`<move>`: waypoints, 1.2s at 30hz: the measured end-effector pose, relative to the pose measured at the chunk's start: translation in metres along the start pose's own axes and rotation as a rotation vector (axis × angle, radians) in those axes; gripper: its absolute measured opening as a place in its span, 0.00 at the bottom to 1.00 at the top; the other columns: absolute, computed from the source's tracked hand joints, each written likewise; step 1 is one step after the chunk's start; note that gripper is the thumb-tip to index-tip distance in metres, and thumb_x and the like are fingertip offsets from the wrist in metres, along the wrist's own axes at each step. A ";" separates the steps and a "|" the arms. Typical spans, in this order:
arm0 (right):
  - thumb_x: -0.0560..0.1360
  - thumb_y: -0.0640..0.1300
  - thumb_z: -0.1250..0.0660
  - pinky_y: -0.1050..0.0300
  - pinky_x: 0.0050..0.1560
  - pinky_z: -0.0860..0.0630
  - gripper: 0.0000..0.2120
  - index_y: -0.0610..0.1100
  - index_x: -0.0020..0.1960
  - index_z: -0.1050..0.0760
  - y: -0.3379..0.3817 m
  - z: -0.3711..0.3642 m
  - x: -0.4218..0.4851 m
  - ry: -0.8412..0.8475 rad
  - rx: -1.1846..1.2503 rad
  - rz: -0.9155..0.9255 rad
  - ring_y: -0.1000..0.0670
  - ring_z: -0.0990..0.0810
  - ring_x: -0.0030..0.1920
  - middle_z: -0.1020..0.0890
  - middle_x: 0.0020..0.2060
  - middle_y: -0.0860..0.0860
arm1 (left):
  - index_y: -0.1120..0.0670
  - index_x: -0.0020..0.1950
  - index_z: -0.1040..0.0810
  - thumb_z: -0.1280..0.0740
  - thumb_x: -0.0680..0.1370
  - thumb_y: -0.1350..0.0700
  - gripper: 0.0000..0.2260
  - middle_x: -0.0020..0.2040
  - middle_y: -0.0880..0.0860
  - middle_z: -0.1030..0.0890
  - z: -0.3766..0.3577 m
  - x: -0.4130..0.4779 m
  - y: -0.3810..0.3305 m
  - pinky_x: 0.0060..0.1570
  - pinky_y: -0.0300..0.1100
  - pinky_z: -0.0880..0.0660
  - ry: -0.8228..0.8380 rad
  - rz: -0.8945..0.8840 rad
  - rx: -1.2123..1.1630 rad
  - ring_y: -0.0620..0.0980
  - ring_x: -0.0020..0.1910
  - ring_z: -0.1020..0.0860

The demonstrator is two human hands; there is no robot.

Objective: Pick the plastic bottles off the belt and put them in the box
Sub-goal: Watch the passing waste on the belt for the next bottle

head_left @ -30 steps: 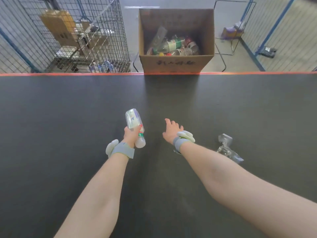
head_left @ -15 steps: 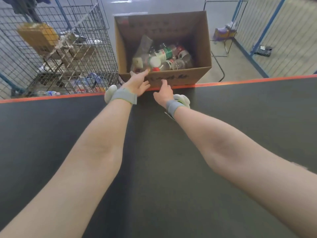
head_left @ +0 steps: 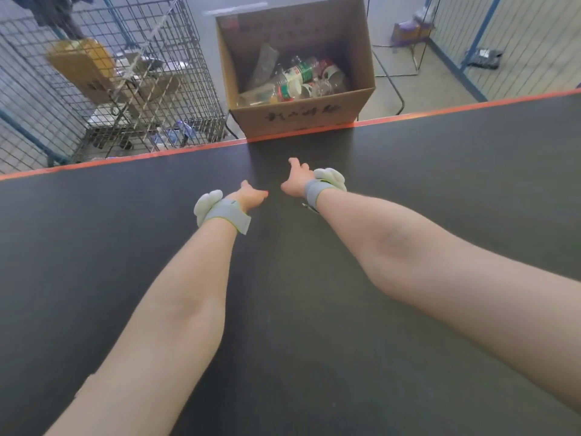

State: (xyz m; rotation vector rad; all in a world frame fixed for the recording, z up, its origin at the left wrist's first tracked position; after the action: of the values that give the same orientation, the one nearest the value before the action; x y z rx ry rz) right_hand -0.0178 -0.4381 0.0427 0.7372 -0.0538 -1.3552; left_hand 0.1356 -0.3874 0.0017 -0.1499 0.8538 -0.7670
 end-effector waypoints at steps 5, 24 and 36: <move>0.78 0.41 0.41 0.47 0.68 0.36 0.34 0.49 0.79 0.53 -0.020 -0.041 -0.072 0.057 -0.078 0.021 0.38 0.37 0.72 0.43 0.75 0.44 | 0.53 0.79 0.55 0.39 0.80 0.46 0.35 0.77 0.58 0.43 -0.034 -0.087 0.056 0.73 0.51 0.42 -0.055 -0.043 0.183 0.59 0.75 0.41; 0.75 0.57 0.32 0.32 0.72 0.52 0.45 0.59 0.78 0.61 -0.128 -0.255 -0.314 0.491 -0.489 0.341 0.46 0.59 0.78 0.60 0.78 0.53 | 0.38 0.77 0.58 0.43 0.82 0.54 0.30 0.77 0.46 0.66 -0.214 -0.256 0.329 0.71 0.62 0.46 0.044 -0.216 0.645 0.53 0.78 0.56; 0.75 0.54 0.33 0.42 0.76 0.50 0.45 0.56 0.78 0.63 -0.101 -0.239 -0.292 0.328 -0.344 0.176 0.37 0.54 0.77 0.57 0.78 0.47 | 0.40 0.75 0.68 0.36 0.77 0.39 0.43 0.76 0.53 0.70 -0.163 -0.259 0.296 0.68 0.70 0.47 -0.051 -0.063 0.574 0.60 0.77 0.58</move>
State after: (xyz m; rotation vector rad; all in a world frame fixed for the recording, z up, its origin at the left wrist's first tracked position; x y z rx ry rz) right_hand -0.0719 -0.0729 -0.0857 0.6369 0.3596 -1.0274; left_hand 0.0729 0.0277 -0.0670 0.3141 0.5556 -1.0337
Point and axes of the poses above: each hand's wrist, its own x-axis towards the middle knuckle, its own z-axis out of the back of the hand, y = z × x, the point moved 5 cm from there along x, towards the middle knuckle
